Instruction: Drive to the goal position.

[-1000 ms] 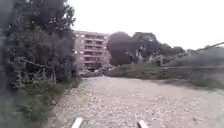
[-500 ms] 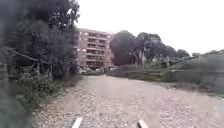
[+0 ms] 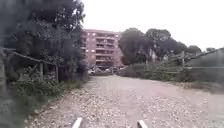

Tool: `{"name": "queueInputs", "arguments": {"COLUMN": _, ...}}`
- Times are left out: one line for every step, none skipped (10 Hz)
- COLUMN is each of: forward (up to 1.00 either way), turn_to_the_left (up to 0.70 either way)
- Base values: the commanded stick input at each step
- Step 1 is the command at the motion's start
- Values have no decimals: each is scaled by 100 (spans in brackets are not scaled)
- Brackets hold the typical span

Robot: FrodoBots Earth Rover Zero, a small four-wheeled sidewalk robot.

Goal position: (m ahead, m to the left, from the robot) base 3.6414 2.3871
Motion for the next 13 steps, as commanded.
{"name": "queueInputs", "arguments": {"forward": 34, "turn_to_the_left": 0}}
{"name": "queueInputs", "arguments": {"forward": 34, "turn_to_the_left": 0}}
{"name": "queueInputs", "arguments": {"forward": 34, "turn_to_the_left": 0}}
{"name": "queueInputs", "arguments": {"forward": 34, "turn_to_the_left": 0}}
{"name": "queueInputs", "arguments": {"forward": 34, "turn_to_the_left": 0}}
{"name": "queueInputs", "arguments": {"forward": 34, "turn_to_the_left": 0}}
{"name": "queueInputs", "arguments": {"forward": 34, "turn_to_the_left": 0}}
{"name": "queueInputs", "arguments": {"forward": 34, "turn_to_the_left": 0}}
{"name": "queueInputs", "arguments": {"forward": 34, "turn_to_the_left": 0}}
{"name": "queueInputs", "arguments": {"forward": 35, "turn_to_the_left": 0}}
{"name": "queueInputs", "arguments": {"forward": 47, "turn_to_the_left": 0}}
{"name": "queueInputs", "arguments": {"forward": 59, "turn_to_the_left": 0}}
{"name": "queueInputs", "arguments": {"forward": 69, "turn_to_the_left": 0}}
